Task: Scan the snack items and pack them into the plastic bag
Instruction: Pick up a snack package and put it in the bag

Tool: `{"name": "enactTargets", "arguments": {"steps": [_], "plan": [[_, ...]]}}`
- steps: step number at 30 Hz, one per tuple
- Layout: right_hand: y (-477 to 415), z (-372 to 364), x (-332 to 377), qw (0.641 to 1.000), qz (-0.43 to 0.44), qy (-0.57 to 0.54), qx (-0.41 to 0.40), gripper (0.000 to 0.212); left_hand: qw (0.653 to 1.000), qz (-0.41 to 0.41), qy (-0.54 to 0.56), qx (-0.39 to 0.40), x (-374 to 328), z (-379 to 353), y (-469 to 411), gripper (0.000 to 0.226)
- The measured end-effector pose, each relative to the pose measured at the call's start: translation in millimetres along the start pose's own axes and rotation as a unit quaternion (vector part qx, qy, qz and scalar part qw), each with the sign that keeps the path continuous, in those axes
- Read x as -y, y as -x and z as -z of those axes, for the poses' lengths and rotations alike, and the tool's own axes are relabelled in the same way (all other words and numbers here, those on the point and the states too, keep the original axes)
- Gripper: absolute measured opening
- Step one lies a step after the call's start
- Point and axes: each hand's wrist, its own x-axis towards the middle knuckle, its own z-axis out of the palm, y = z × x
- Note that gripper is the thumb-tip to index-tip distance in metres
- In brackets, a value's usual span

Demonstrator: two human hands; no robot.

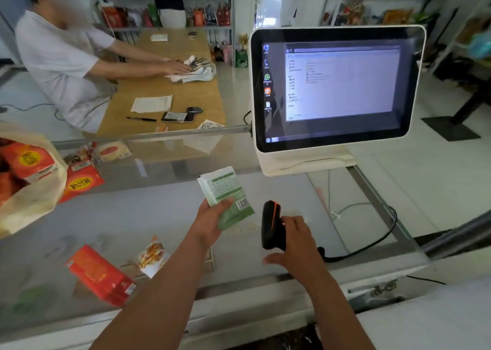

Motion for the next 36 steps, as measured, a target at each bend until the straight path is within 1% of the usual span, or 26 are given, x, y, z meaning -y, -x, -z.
{"name": "enactTargets", "arguments": {"steps": [2,4,5,7,8,10,11,13,18,23,36], "plan": [[-0.1,-3.3,-0.9,1.0,0.001,0.006,-0.024,0.075,1.0,-0.002,-0.011,-0.006,0.2,0.4,-2.4,0.03],[0.3,-6.5,1.2,0.997,0.017,-0.001,-0.078,0.051,0.999,-0.012,-0.036,-0.013,2.1,0.0,-3.3,0.035],[0.7,-7.6,2.0,0.995,0.024,-0.001,-0.1,0.045,0.999,-0.02,-0.045,-0.019,3.8,-0.1,-3.7,0.036],[3.1,-5.9,3.1,0.992,0.023,-0.018,-0.122,0.043,0.998,-0.036,-0.051,-0.032,7.8,0.5,-5.3,0.036],[4.8,-2.5,4.7,0.991,0.02,-0.031,-0.126,0.037,0.997,-0.043,-0.052,-0.04,9.6,1.0,-6.2,0.036],[7.3,8.0,8.4,0.99,0.003,-0.06,-0.131,0.019,0.995,-0.052,-0.062,-0.054,12.6,1.7,-8.4,0.034],[7.8,14.1,10.5,0.988,-0.007,-0.081,-0.132,0.018,0.994,-0.056,-0.067,-0.059,13.6,1.6,-9.0,0.032],[7.5,26.5,14.3,0.983,-0.025,-0.126,-0.129,0.026,0.993,-0.066,-0.072,-0.065,15.7,0.9,-9.9,0.031],[8.0,45.9,20.3,0.973,-0.068,-0.205,-0.084,0.016,0.989,-0.075,-0.091,-0.089,19.6,1.2,-11.3,0.033],[13.0,55.6,29.9,0.967,-0.07,-0.24,-0.049,0.009,0.988,-0.081,-0.096,-0.092,21.5,1.6,-9.6,0.033],[19.7,59.1,32.8,0.963,-0.07,-0.255,-0.044,0.009,0.986,-0.087,-0.108,-0.098,22.1,-1.4,-5.1,0.033]]}}
